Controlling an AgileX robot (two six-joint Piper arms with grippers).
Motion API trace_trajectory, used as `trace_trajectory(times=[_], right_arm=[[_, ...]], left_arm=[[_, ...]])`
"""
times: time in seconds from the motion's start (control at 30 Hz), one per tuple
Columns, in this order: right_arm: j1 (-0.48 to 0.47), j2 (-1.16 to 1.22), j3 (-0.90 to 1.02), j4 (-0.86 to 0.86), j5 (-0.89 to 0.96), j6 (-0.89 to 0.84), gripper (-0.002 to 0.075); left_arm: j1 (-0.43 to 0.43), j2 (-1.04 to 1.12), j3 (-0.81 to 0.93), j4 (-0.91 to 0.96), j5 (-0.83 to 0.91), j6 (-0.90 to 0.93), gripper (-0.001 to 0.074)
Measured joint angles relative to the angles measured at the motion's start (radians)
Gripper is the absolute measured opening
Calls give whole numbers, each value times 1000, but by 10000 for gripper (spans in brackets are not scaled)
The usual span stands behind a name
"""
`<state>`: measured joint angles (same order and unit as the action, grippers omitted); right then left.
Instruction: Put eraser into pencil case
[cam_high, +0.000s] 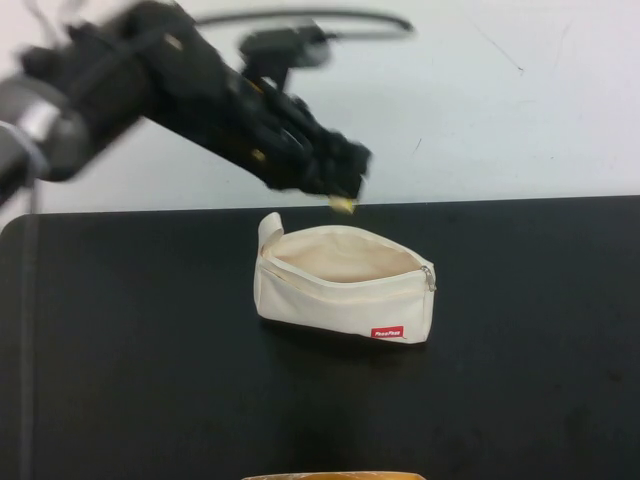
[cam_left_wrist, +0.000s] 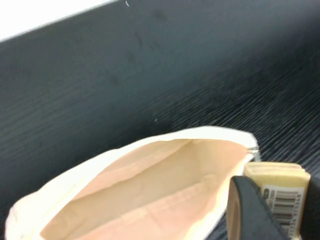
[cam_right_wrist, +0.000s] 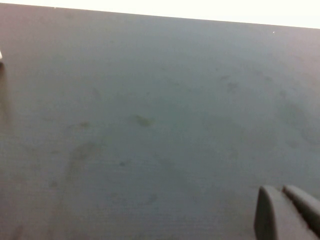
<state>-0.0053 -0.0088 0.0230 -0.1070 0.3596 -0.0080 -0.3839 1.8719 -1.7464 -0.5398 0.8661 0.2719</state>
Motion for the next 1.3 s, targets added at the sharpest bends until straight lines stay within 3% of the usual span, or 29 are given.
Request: trace_trajectory(times=[0.23,0.3,0.4,0.47,0.53,0.6,0.77,0.87,1.13,1.3], right_arm=[[0,0,0,0,0,0,0],[0,0,0,0,0,0,0],[0,0,0,0,0,0,0],[0,0,0,0,0,0,0],[0,0,0,0,0,0,0],[0,0,0,0,0,0,0],[0,0,0,0,0,0,0],[0,0,0,0,0,0,0],[0,0,0,0,0,0,0],[0,0,0,0,0,0,0]], left_arm=[[-42,87,0,94,-44,26,186],[-42,91,0,114,-48,33,250],[-42,91,-2,135,-74,42,408],[-42,91,-8,142,-81,47,466],[-42,91,-24,143,-81,51,479],[-42,91,-50,151,-81,61,439],[-42,41,-139,282,-70,14,132],[-42,-28,-176,402,-70,-47,39],[-42,-354,-139,785,-76,-306,1],[-42,-655,96,826,-170,-344,0]])
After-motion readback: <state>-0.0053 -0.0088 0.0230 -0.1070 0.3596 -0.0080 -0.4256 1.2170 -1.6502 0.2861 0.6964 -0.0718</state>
